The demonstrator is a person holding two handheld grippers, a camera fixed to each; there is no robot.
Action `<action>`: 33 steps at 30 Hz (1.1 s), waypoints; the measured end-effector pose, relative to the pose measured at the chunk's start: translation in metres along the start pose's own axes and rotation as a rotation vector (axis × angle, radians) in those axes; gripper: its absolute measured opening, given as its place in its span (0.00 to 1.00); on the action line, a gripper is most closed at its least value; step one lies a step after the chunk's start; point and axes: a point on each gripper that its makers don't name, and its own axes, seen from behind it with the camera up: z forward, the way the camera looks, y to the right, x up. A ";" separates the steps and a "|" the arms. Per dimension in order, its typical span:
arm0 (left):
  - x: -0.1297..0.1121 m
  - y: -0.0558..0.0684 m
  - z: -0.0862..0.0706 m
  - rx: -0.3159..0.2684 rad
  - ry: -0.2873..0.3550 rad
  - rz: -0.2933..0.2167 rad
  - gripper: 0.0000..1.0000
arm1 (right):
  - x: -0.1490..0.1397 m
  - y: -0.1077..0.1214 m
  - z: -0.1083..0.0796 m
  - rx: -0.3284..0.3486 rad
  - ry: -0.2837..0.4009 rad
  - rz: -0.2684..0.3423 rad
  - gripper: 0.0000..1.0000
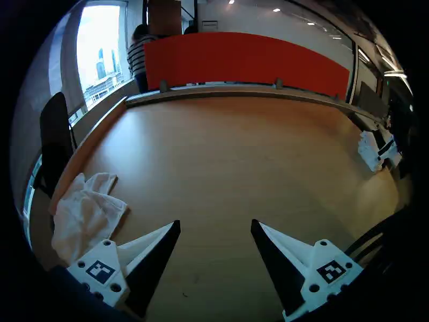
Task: Fold towel
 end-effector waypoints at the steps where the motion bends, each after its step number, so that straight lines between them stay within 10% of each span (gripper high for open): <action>1: 0.000 0.000 0.000 0.000 0.000 0.000 0.98 | 0.000 0.001 0.000 -0.005 0.003 0.004 0.81; 4: 0.001 0.001 0.001 -0.001 0.001 -0.001 0.98 | 0.001 0.003 -0.002 -0.020 0.012 0.019 0.94; 33: 0.005 -0.003 0.003 0.003 0.010 -0.029 0.98 | 0.026 0.018 -0.020 -0.136 0.229 0.290 0.94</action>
